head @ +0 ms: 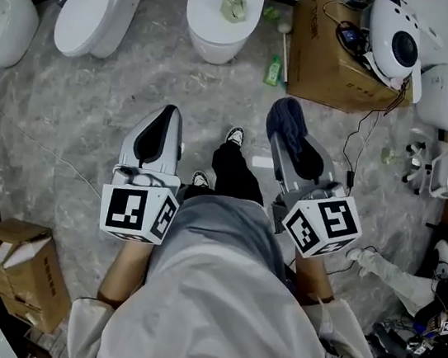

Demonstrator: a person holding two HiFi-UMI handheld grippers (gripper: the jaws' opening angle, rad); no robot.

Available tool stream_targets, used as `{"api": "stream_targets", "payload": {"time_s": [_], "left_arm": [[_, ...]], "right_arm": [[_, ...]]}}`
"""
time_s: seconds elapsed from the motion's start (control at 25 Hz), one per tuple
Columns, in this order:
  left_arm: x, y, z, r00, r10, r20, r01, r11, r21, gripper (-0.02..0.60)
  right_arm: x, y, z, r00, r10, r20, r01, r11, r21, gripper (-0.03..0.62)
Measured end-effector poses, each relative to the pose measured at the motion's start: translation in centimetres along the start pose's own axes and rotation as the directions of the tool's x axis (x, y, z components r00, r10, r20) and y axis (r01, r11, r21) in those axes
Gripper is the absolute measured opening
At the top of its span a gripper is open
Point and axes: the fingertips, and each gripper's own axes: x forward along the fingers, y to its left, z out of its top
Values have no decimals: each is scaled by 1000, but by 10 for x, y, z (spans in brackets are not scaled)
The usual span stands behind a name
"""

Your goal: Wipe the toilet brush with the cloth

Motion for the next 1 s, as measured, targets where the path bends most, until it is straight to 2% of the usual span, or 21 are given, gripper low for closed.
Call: {"api": "stream_targets", "payload": {"time_s": [0.32,0.64,0.84,1.0], "left_arm": [[66,12,6,1000,9,-1,-9,1000,15,0],[194,22,29,999,-16,-27,17,999,40,0],[279,25,41,999,-1,-43,2,1000,23,0],[336,32,57,998,19,-55,-17,999,37,0]], "right_arm": [[64,-41,22,999,24,21,-24,1000,10,94],[155,-120,71,999,28,21,-28,1000,4,94],[211,-181,92,999,53,-3,-52,998,33,94],[251,-218,108,996,85,-14,-84,995,58,94]]}}
